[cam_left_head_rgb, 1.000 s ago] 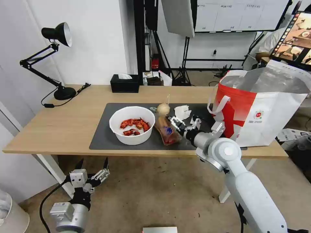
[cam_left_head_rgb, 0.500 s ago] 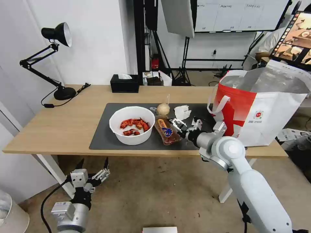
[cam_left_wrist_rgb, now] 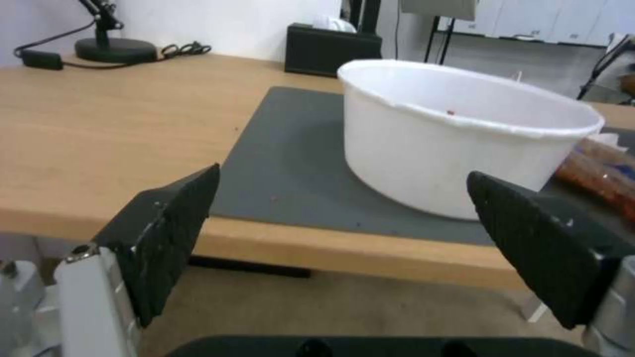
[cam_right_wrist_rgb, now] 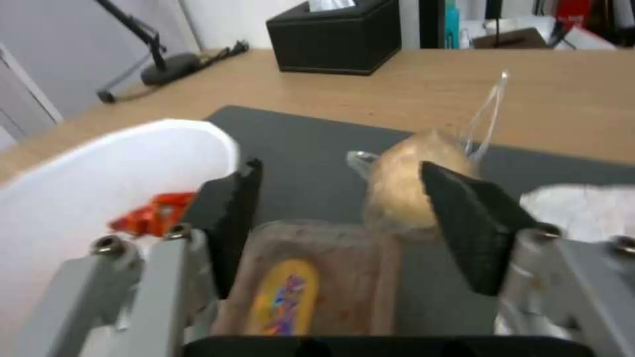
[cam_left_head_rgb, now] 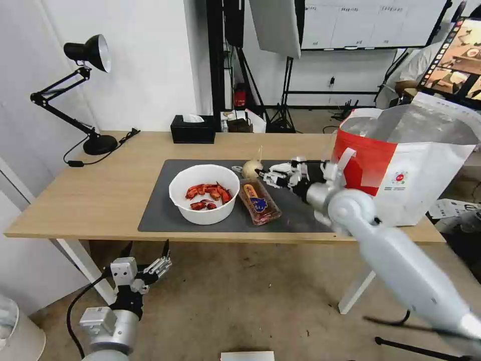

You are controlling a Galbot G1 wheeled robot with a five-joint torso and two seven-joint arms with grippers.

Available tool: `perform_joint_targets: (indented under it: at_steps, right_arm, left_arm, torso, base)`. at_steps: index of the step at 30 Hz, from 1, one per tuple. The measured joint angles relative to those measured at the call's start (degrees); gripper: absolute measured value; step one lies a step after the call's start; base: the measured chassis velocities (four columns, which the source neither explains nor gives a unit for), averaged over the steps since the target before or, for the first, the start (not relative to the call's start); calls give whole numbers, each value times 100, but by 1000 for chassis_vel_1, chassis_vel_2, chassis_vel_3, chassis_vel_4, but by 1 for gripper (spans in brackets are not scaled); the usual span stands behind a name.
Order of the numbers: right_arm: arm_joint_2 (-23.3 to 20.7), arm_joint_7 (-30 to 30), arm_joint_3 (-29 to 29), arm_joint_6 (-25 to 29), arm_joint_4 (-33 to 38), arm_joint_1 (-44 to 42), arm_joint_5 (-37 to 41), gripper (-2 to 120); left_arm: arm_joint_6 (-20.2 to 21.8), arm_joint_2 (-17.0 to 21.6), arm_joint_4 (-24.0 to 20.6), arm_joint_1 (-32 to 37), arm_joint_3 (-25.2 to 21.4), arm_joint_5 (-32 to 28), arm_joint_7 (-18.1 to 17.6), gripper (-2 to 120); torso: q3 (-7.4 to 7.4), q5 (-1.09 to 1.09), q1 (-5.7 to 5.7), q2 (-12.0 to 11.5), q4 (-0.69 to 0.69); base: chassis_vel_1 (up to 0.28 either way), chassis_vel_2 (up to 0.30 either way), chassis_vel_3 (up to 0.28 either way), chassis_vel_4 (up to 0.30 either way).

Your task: Pick up the trash from the table and place it into the takeout bag.

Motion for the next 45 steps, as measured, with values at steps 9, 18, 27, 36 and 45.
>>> perform_joint_targets:
  at_steps: [9,18,27,36,45]
  right_arm:
    - [218,-1293,-1024,311,-1097,883,-633,28]
    - [356,-2262,-1575,461,-1724,1267,-1030,0]
    - [568,-2457,-1771,454,-2013,1378,-1110,0]
    - [549,-2416,-1895,428,-1974,1531,-1037,0]
    - [169,-2448,-1908,398,-1697,1534,-892,0]
  left_arm:
    - [270,297,-140,-286,287,-726,150,100]
    - [470,665,-223,-505,706,-1601,424,100]
    - [283,1373,157,-944,1049,-2143,1119,100]
    - [227,2064,488,-1743,1667,-2886,865,100]
    - [232,2087,654,-2168,2042,-3324,671,100]
  torso:
    - [0,0,0,0,-1]
    - [-1,-1,0,0,0]
    - [-1,-2,0,0,-2]
    - [-1,-1,0,0,-2]
    - [-1,-1,-1,1,0]
  base:
    - [0,0,0,0]
    - [0,0,0,0]
    - [0,0,0,0]
    - [0,0,0,0]
    - [0,0,0,0]
